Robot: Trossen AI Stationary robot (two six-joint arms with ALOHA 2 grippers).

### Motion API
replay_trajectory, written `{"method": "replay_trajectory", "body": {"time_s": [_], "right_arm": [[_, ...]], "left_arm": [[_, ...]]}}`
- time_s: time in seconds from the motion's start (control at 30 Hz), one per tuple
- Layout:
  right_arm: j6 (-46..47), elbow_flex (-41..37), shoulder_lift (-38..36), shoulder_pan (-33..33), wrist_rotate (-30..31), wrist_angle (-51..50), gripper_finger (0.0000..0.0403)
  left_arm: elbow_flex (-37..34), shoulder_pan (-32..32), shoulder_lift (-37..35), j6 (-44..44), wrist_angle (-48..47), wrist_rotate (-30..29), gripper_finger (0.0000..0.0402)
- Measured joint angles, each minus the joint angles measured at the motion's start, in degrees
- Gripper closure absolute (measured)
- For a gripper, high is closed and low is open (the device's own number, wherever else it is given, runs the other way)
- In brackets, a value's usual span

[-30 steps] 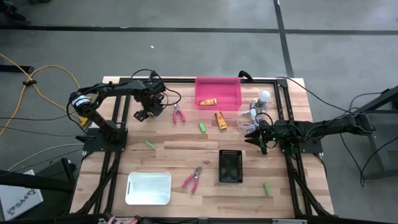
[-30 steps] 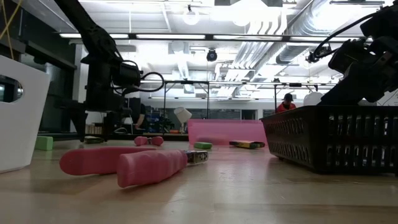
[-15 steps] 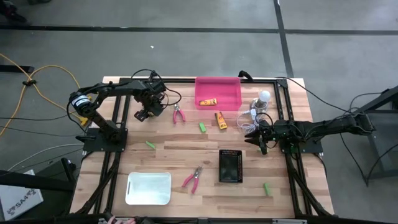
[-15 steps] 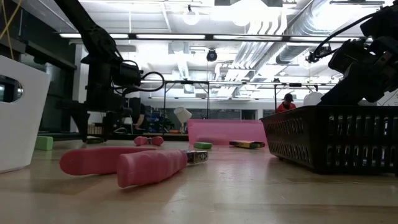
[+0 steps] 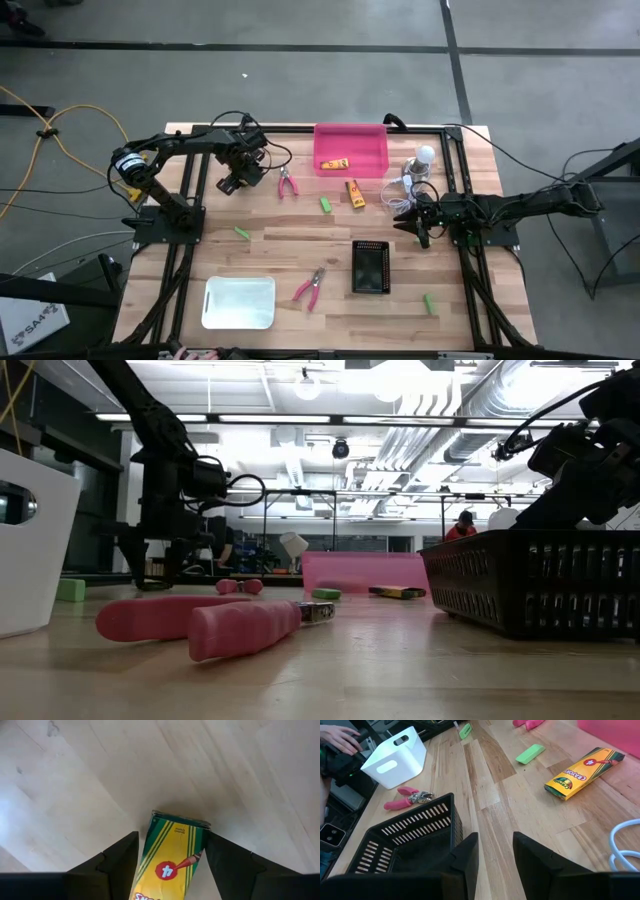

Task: Pick & Place School Supplies
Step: Put the yellow crayon box into the pink bin

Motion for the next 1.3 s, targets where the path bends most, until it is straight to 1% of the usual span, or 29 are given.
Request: {"method": "replay_trajectory", "body": {"time_s": [0.23,0.5,1.3], "right_arm": [[0.00,0.00,-0.01,0.02,-0.02,0.00,0.0292],[-0.02,0.00,0.00,0.01,0.00,0.01,0.0292],[-0.02,0.00,0.00,0.01,-0.01,0.00,0.0292]], "left_arm": [[0.04,0.00,0.00,-0.01,1.53,0.00,0.0184],[0.04,1.49,0.00,-3.94,0.83,0.02,0.0184],[0.04,1.86,0.00,-3.96,0.75,0.00,0.0184]]}}
